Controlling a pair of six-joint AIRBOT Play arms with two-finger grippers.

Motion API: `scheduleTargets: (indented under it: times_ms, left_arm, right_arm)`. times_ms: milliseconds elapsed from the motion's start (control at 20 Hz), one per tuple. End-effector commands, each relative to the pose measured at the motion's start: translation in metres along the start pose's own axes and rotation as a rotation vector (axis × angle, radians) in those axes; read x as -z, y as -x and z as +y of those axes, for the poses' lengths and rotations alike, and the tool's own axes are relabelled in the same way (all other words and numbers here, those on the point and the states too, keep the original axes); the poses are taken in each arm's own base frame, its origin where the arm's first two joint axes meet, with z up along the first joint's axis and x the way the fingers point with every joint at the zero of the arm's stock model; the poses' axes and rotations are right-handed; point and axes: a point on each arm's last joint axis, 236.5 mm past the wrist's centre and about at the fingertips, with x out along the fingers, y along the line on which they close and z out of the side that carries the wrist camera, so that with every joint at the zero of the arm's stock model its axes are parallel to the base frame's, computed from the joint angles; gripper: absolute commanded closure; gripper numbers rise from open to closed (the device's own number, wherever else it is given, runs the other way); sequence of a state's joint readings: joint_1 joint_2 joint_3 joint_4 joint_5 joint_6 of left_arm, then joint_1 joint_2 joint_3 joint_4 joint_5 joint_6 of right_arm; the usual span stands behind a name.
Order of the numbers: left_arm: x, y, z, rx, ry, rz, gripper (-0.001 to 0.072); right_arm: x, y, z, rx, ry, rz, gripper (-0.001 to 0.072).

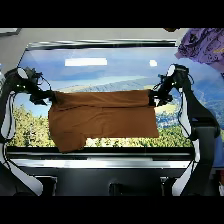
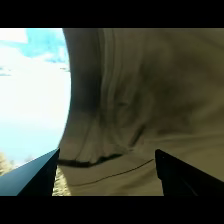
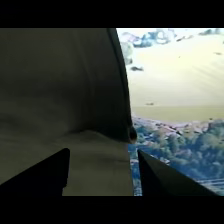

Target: Fold the clothes and pants, and hang the long-sleeved shirts on hangers.

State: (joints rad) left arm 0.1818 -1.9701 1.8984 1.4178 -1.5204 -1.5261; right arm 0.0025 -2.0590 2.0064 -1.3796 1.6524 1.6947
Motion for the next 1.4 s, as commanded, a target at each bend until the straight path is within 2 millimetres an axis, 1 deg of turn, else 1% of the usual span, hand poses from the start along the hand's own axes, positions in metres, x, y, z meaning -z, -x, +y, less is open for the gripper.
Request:
scheduleTargets:
  times_ms: [0, 100, 150, 200, 250, 300, 350, 400, 450, 500, 600, 700, 800, 900, 950, 1150, 1350]
  left_arm:
    - [0.000, 0.035, 0.015, -0.032, 0.044, -0.051, 0.0000]
    - [0.014, 0.060, 0.035, -0.018, 0.116, -0.061, 0.0000]
    - [0.026, 0.068, 0.045, 0.007, 0.153, -0.056, 0.0001]
    - [0.046, 0.072, 0.054, 0.042, 0.201, -0.038, 0.0000]
    - [0.071, 0.069, 0.064, 0.063, 0.254, -0.010, 0.0001]
    - [0.102, 0.062, 0.071, 0.091, 0.312, 0.018, 0.0001]
    - [0.133, 0.051, 0.072, 0.118, 0.366, 0.043, 0.0001]
    - [0.166, 0.038, 0.067, 0.152, 0.415, 0.065, 0.0000]
    - [0.193, 0.026, 0.056, 0.193, 0.459, 0.075, 0.0001]
    - [0.217, 0.014, 0.040, 0.246, 0.491, 0.074, 0.0000]
    - [0.250, -0.006, 0.010, 0.328, 0.502, 0.046, 0.0000]
    - [0.275, -0.022, -0.011, 0.375, 0.537, 0.044, 0.0000]
    - [0.298, -0.035, -0.025, 0.407, 0.563, 0.083, 0.0001]
    - [0.313, -0.045, -0.032, 0.423, 0.569, 0.118, 0.0001]
    - [0.315, -0.047, -0.034, 0.427, 0.575, 0.122, 0.0001]
    - [0.290, -0.041, -0.045, 0.509, 0.586, 0.037, 0.0004]
    - [0.283, -0.042, -0.051, 0.510, 0.573, 0.014, 0.0007]
  right_arm:
    - [0.009, 0.033, 0.000, 0.001, 0.043, -0.035, 0.0207]
    - [0.007, 0.067, -0.016, 0.033, 0.046, -0.121, 0.0207]
    - [0.007, 0.085, -0.026, 0.018, 0.026, -0.160, 0.0207]
    - [0.008, 0.098, -0.039, -0.005, 0.001, -0.187, 0.0209]
    - [0.013, 0.105, -0.050, -0.047, -0.025, -0.201, 0.0211]
    - [0.023, 0.107, -0.062, -0.097, -0.060, -0.200, 0.0211]
    - [0.033, 0.105, -0.072, -0.140, -0.096, -0.193, 0.0212]
    - [0.043, 0.100, -0.078, -0.170, -0.128, -0.185, 0.0230]
    - [0.052, 0.095, -0.082, -0.189, -0.151, -0.177, 0.0228]
    - [0.060, 0.089, -0.084, -0.195, -0.164, -0.170, 0.0228]
    - [0.070, 0.081, -0.079, -0.209, -0.163, -0.169, 0.0228]
    - [0.075, 0.077, -0.077, -0.218, -0.170, -0.168, 0.0228]
    - [0.078, 0.076, -0.077, -0.220, -0.170, -0.158, 0.0228]
    - [0.078, 0.078, -0.075, -0.224, -0.170, -0.161, 0.0228]
    - [0.078, 0.078, -0.074, -0.231, -0.171, -0.160, 0.0229]
    - [0.082, 0.080, -0.065, -0.266, -0.169, -0.142, 0.0229]
    - [0.084, 0.080, -0.061, -0.282, -0.167, -0.131, 0.0229]
